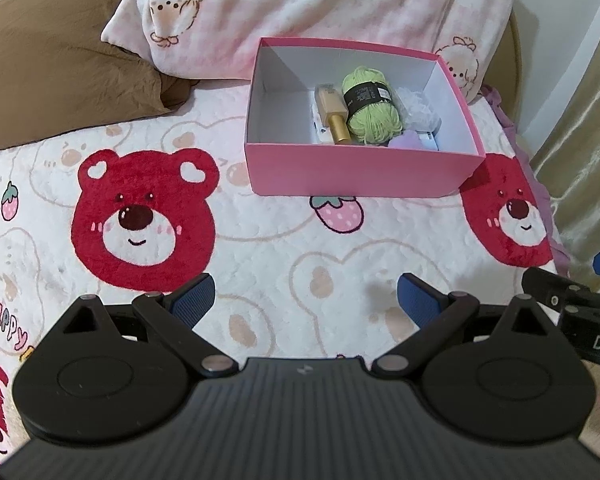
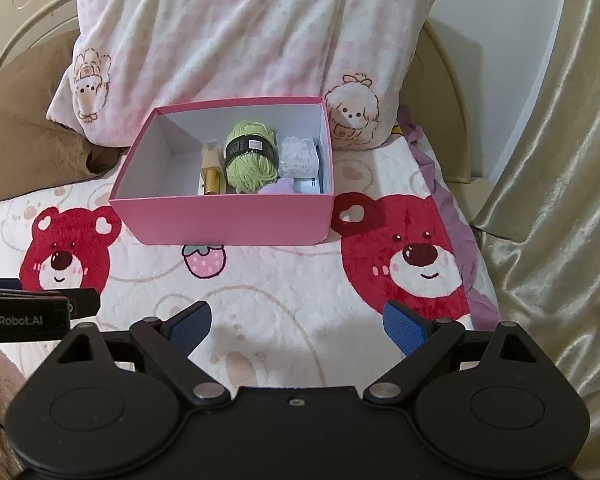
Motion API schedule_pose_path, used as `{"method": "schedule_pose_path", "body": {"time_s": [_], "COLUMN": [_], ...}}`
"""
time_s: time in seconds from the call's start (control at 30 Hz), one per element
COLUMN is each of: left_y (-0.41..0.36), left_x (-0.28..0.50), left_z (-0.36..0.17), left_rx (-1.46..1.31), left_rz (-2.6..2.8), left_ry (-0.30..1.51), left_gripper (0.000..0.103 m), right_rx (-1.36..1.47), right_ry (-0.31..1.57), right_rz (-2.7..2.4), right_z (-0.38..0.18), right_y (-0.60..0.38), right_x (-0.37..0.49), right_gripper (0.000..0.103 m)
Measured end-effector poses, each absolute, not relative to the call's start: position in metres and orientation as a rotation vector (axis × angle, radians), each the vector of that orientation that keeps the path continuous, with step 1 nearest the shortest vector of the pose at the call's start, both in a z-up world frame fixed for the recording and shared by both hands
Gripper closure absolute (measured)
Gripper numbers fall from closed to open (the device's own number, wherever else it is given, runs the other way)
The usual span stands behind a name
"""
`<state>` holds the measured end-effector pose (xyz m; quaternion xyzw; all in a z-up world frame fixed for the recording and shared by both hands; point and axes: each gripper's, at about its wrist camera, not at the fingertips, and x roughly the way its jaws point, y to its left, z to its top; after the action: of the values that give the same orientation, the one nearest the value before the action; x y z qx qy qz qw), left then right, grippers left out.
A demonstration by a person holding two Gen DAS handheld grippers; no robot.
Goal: Organize objects
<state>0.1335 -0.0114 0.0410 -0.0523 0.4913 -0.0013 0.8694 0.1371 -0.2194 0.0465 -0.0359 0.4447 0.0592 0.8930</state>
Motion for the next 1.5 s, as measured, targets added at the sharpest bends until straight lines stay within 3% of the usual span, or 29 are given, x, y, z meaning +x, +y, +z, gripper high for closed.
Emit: {"method": "schedule_pose_path", "body": {"time_s": [1.5], "left_y": [-0.002], "left_x": [0.137], "left_z": [0.033], "left_rx": [-0.118], "left_rz": [0.01], "left_ry": [1.084], "left_gripper": [0.004], "right_rx": [-0.129], "right_ry": [0.95], "right_rz": [0.087], "right_z": [0.043], "right_y": [-0.223], "right_x": [0.139], "right_gripper": [0.008]}}
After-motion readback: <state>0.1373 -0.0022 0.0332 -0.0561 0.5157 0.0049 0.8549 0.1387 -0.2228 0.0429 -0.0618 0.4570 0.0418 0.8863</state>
